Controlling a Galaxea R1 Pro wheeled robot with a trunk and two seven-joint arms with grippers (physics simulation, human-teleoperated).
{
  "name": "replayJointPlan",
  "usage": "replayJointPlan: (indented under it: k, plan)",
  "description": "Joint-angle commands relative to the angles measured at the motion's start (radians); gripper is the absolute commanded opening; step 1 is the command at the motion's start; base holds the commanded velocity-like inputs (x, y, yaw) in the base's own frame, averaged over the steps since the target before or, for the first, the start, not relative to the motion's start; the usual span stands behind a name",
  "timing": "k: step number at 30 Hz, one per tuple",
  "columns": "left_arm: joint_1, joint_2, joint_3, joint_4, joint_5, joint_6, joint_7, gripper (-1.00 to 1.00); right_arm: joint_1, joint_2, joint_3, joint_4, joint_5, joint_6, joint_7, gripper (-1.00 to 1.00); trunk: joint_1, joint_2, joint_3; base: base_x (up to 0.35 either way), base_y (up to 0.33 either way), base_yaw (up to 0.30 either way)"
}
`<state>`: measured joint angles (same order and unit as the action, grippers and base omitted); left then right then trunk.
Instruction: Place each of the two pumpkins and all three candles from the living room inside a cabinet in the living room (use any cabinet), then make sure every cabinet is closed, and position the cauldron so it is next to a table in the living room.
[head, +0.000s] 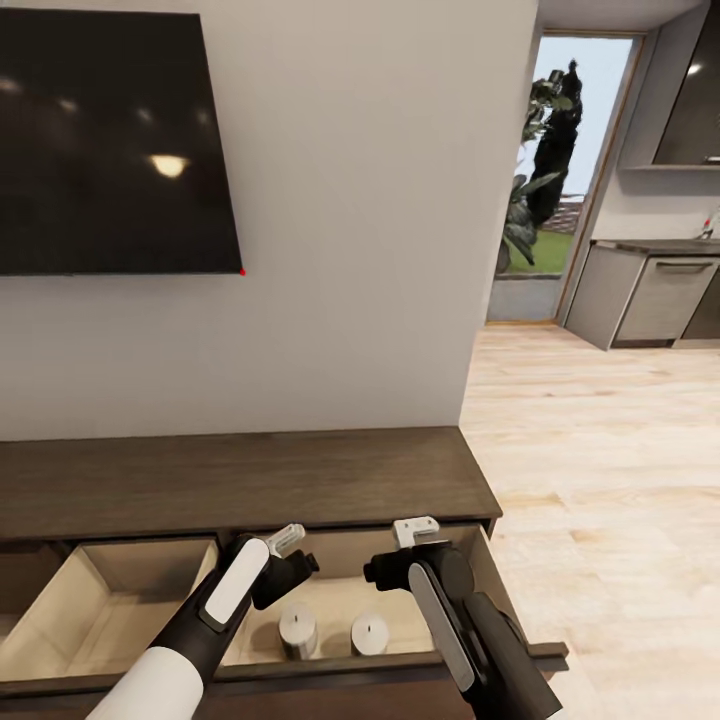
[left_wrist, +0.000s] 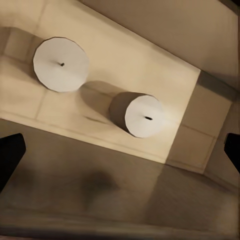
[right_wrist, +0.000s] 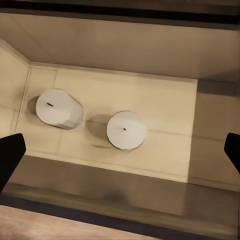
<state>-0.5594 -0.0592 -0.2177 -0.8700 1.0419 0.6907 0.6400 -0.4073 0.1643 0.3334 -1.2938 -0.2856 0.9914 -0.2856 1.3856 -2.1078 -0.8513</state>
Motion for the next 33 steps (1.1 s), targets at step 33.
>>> replayJointPlan:
  k: [33]
  plan:
    - [-0.001, -0.001, -0.003, -0.003, 0.009, 0.0, 0.011, 1.0, -0.001, 0.0, 0.001, -0.002, -0.011, 0.003, -0.01, 1.0, -0.127, 0.231, 0.102, -0.139, 0.0, 0.0]
